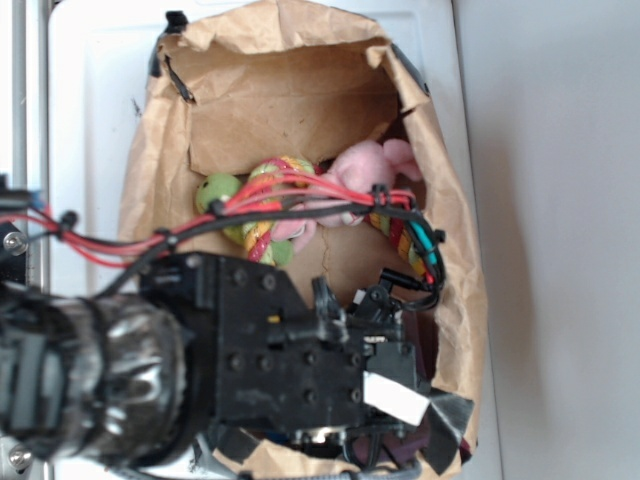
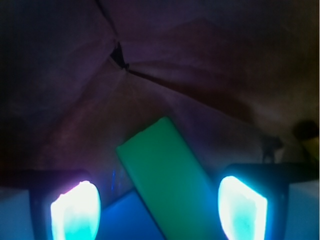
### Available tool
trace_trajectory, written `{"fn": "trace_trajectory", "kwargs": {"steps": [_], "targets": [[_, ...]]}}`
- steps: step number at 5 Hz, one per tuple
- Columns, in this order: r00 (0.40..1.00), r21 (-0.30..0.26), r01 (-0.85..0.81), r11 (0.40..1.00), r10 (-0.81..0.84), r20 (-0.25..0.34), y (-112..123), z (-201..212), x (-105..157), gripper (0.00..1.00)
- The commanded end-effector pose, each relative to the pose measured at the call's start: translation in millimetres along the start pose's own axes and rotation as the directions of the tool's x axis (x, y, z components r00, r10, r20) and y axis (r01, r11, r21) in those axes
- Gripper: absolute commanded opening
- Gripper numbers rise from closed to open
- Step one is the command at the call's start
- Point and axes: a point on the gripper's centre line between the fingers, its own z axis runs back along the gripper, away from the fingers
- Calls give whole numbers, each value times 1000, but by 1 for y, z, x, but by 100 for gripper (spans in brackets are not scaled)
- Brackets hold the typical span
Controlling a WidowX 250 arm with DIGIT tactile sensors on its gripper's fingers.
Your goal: Grab the green block.
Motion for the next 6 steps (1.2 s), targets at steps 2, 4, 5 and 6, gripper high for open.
{"fn": "trace_trajectory", "kwargs": {"steps": [2, 4, 5, 6], "targets": [[998, 30, 56, 998, -56, 2, 7, -3, 26, 100], [999, 73, 28, 997, -24, -45, 8, -10, 32, 100], [999, 87, 10, 996, -7, -37, 10, -4, 25, 0], [999, 83, -31, 996, 33, -28, 17, 9, 22, 0]]}}
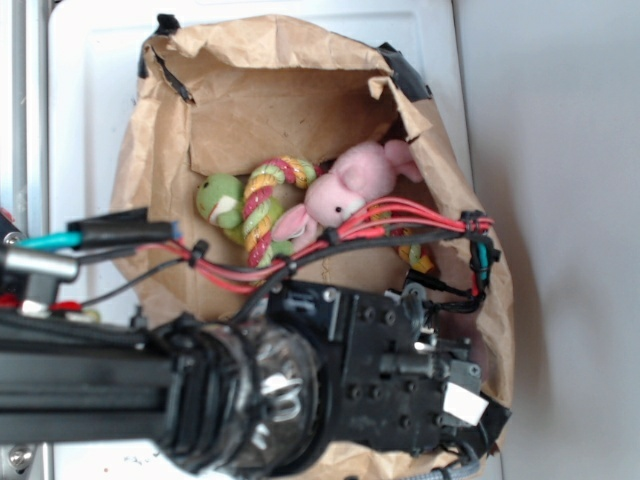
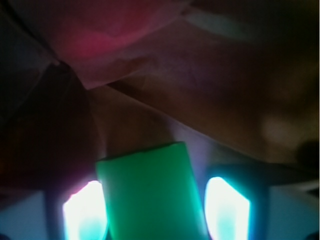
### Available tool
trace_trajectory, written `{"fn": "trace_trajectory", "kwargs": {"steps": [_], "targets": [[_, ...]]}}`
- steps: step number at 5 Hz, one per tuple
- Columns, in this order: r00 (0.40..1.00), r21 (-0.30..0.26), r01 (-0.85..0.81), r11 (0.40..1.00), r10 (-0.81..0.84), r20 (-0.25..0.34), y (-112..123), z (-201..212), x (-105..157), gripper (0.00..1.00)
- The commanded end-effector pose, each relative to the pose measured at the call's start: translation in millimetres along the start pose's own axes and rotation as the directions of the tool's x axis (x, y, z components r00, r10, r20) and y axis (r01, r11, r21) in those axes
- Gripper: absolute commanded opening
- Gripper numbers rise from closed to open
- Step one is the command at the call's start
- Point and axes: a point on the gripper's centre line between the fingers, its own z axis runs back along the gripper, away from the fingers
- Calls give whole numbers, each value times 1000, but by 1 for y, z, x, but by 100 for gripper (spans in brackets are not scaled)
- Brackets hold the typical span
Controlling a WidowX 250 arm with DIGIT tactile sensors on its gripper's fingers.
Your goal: Grab the green block.
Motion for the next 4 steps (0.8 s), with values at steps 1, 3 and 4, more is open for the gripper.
{"fn": "trace_trajectory", "kwargs": {"steps": [1, 3, 4], "targets": [[993, -14, -82, 997, 82, 81, 16, 47, 7, 0], [968, 3, -229, 973, 228, 104, 69, 87, 6, 0], [960, -17, -263, 965, 263, 98, 82, 117, 1, 0]]}}
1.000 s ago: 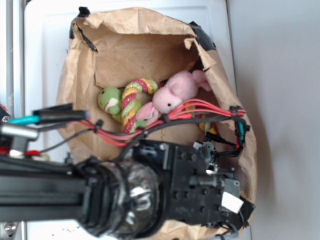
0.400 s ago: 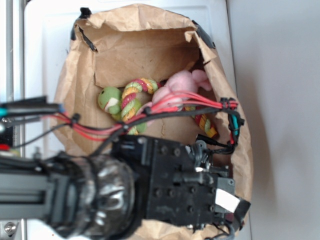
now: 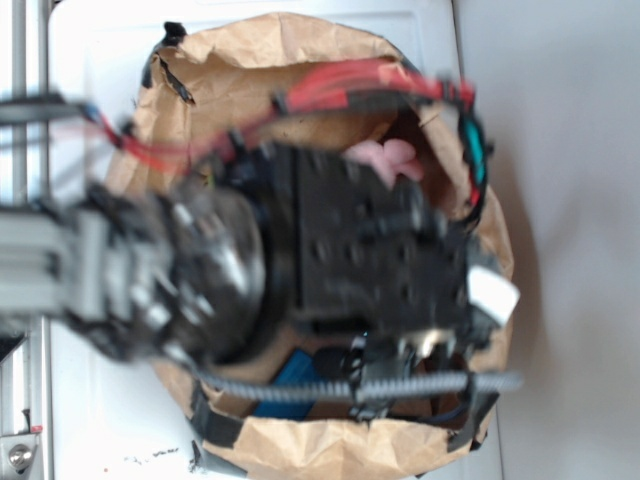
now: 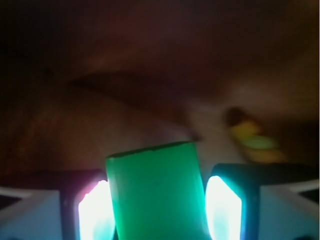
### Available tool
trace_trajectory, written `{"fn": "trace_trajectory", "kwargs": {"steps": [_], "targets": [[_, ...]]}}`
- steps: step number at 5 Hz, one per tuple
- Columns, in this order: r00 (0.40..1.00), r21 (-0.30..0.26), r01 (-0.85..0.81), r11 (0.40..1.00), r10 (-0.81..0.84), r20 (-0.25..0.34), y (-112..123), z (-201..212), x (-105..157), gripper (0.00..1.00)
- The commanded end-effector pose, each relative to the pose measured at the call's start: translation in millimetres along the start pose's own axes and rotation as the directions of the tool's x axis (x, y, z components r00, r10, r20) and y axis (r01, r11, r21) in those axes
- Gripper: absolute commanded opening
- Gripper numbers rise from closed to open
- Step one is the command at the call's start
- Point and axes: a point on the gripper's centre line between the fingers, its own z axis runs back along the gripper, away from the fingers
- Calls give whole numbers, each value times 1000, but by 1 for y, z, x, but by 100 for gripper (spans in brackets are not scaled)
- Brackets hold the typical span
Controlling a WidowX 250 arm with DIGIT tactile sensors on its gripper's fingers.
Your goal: Grab the green block.
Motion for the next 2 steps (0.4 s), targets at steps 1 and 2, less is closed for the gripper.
{"fn": "trace_trajectory", "kwargs": {"steps": [1, 2], "targets": [[996, 18, -49, 999, 48, 81, 23, 80, 11, 0], [996, 25, -66, 998, 64, 63, 28, 100, 10, 0]]}}
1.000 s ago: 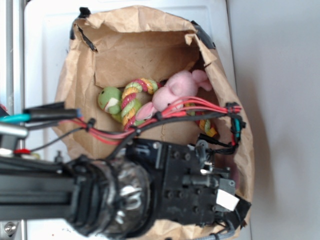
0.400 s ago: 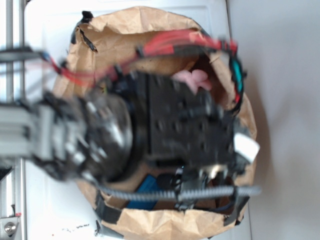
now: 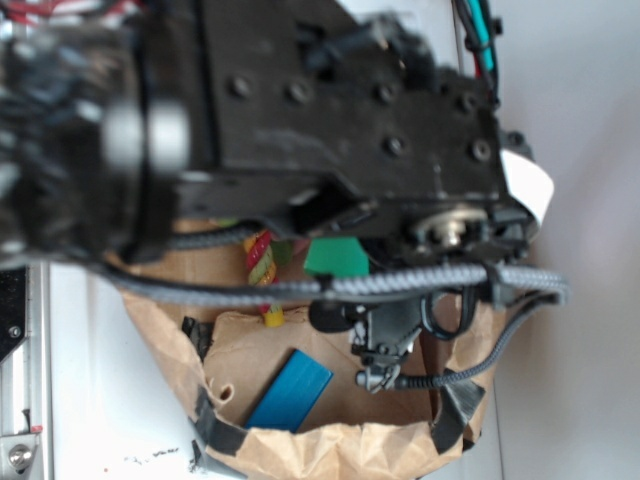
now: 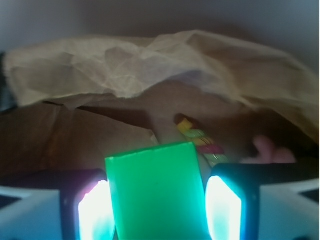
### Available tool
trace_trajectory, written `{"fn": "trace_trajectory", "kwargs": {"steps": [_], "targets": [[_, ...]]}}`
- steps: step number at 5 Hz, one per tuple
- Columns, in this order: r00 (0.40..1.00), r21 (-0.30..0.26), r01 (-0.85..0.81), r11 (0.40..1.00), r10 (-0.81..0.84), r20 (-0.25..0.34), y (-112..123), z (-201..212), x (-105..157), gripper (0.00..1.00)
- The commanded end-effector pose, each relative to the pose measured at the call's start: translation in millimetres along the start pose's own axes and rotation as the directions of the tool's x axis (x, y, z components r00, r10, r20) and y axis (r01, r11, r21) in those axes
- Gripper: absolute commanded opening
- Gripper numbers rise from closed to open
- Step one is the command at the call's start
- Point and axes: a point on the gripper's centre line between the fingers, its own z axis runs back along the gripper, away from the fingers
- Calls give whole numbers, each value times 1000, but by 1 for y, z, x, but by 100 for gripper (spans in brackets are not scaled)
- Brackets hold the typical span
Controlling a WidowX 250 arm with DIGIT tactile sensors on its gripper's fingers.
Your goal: Grab the green block.
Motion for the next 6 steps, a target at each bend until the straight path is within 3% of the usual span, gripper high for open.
{"fn": "trace_trajectory", "kwargs": {"steps": [1, 3, 6], "targets": [[997, 39, -15, 999, 12, 71, 10, 65, 4, 0], [985, 164, -90, 982, 63, 161, 6, 74, -12, 0], [989, 161, -88, 983, 67, 134, 4, 73, -11, 0]]}}
